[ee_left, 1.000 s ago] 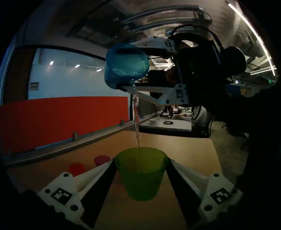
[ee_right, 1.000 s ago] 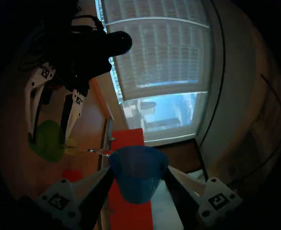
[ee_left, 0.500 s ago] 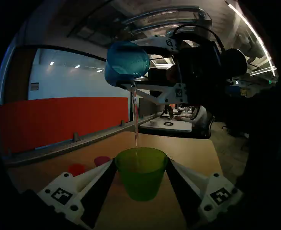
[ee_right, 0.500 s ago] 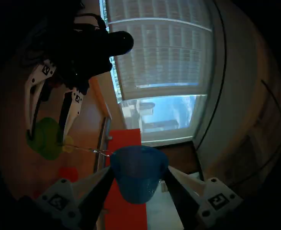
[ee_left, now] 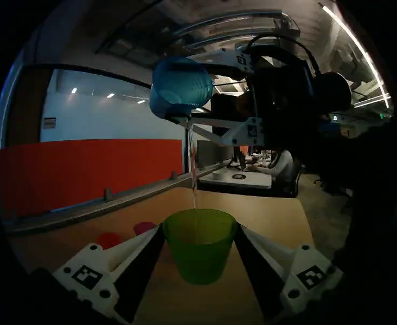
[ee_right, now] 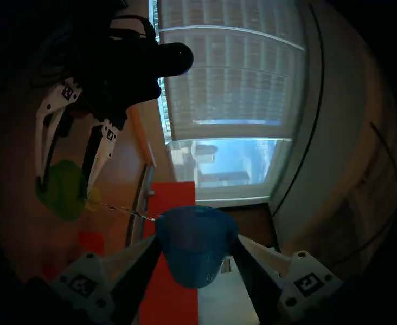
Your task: Pour water
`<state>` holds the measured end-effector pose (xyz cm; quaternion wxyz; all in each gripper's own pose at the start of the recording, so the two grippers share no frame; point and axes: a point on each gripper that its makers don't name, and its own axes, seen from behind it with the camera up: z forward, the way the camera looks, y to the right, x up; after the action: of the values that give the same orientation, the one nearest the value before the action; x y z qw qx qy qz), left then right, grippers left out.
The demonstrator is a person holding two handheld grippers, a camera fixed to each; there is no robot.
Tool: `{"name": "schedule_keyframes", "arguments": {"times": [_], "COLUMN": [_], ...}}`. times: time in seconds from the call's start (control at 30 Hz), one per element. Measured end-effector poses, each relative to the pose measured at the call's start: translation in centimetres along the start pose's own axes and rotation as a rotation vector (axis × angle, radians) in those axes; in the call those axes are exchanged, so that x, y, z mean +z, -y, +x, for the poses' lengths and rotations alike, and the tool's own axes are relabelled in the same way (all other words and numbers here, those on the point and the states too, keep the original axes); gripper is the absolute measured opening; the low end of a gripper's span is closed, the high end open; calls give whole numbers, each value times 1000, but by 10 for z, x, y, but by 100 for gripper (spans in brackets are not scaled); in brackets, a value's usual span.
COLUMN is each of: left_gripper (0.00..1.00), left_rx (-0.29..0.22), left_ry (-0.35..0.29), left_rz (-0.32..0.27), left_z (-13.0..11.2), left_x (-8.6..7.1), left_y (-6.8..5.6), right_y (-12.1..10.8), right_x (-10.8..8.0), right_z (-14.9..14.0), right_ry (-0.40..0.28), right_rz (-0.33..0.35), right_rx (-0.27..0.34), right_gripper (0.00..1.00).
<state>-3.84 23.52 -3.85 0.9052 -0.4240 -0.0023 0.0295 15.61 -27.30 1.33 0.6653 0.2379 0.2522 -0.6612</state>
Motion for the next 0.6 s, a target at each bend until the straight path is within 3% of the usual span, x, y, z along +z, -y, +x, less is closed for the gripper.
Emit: {"name": "schedule_keyframes", "arguments": {"times": [0.6], "left_gripper": [89], "left_rx": [5], "left_ry": [-6], "left_rz": [3], "left_z": [5], "left_x": [0], "left_y": [0], "right_y": [-6], "right_x": [0], "right_z": [6], "right_ry": [-7], "right_rz": [-8], "right_rx": [-64], "right_gripper": [88]}}
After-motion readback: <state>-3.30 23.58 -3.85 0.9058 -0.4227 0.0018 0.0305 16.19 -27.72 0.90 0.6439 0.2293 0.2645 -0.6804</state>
